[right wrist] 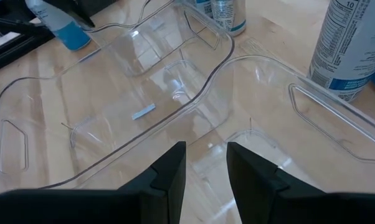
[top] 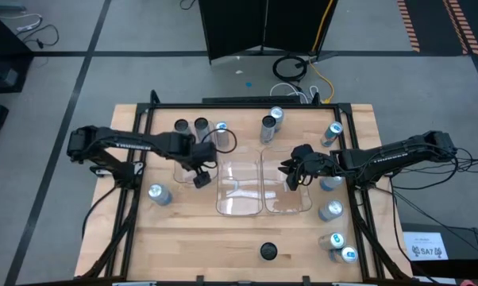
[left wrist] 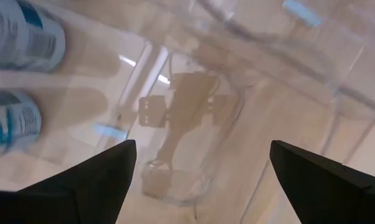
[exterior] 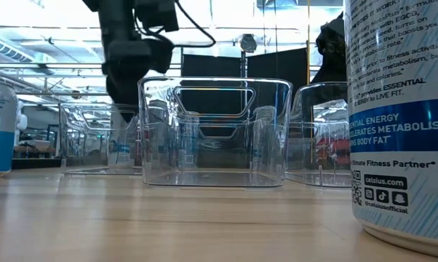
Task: Sort soda cans
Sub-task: Adjust the left transparent bin
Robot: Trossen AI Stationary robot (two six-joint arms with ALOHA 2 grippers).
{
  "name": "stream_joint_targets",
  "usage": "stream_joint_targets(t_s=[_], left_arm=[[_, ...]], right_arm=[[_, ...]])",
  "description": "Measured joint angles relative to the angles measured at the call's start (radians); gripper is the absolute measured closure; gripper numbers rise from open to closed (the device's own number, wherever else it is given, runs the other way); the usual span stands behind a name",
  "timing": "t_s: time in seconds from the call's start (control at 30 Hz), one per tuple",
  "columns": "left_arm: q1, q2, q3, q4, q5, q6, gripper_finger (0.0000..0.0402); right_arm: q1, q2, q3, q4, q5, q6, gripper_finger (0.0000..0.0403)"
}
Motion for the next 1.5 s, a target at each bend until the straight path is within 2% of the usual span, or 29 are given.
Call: stream_joint_targets(t_s=[0.4, 1.07, 1.5], left_arm=[[-0.058, -0.005, -0.088, 0.118, 0.0, -0.005, 0.0023], [-0.224, 0.0, -0.09, 0.127, 0.037, -0.056, 0.0023], [-0.314, 0.001, -0.093, 0.134, 0.034, -0.204, 0.0023]], right_arm=[[0.0, 0.0, 0.0, 0.0, 0.004, -0.006, 0.0296], [0.0, 0.0, 0.0, 0.0, 0.004, -0.007, 0.0296], [0.0, 0.0, 0.0, 0.0, 0.004, -0.006, 0.0296]])
